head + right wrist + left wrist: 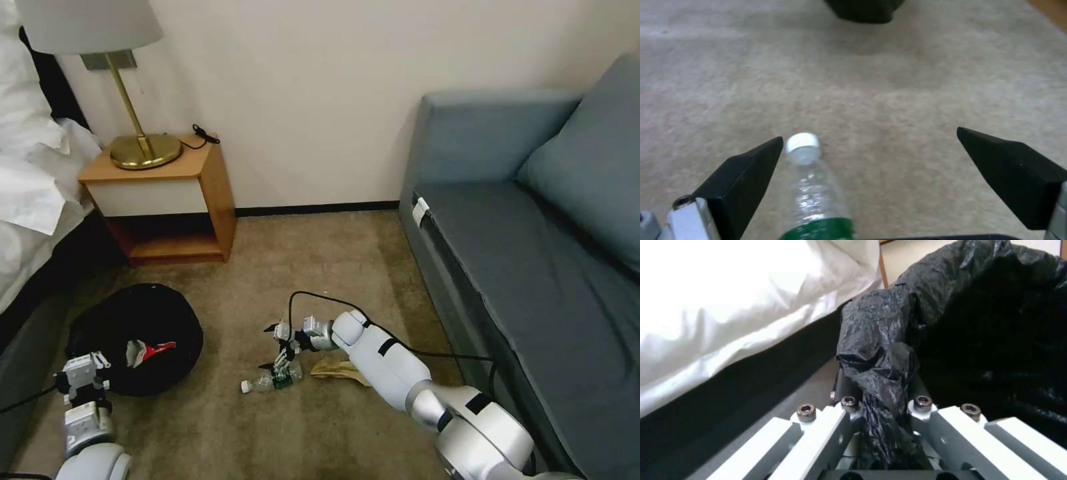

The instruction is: Pick up the trash bin, then pick up the garbage on the floor and place it into the trash bin.

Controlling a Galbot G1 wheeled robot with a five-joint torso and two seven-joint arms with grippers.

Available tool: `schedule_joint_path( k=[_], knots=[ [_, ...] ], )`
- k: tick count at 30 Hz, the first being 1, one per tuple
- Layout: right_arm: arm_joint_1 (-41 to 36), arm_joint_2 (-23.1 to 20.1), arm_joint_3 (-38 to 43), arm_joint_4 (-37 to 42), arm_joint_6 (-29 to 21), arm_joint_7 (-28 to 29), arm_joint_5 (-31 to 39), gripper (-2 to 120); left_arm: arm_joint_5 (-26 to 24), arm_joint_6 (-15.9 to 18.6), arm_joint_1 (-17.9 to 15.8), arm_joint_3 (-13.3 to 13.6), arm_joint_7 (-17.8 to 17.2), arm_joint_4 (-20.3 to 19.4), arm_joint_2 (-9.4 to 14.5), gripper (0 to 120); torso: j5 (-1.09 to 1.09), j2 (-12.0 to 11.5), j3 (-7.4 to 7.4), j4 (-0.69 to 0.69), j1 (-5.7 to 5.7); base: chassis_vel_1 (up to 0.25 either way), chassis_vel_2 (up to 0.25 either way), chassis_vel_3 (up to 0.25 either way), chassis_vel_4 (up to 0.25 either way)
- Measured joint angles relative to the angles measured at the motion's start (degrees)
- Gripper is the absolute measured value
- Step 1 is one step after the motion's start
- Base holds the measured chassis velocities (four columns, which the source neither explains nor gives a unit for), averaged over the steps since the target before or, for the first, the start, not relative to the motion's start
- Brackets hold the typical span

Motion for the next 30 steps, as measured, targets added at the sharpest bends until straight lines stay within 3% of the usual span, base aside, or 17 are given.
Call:
schedule_joint_path(
  k=[17,30],
  knots=[
    [-1.98,-2.88,-3.09,3.73,-3.22,-1.62,-3.75,100,-0.6,0.28,0.05,-0.36,0.0,0.51,0.25,7,0.01,0.0,0.0,-0.01,0.0,0.0,0.0,0.0,0.0],
    [-1.36,-1.2,-1.89,-2.02,-2.08,0.49,-6.81,100,-0.34,0.55,-1.0,0.43,0.42,1.2,-0.43,7,0.01,0.0,0.0,-0.01,0.0,0.0,0.0,0.0,0.0]
  ],
)
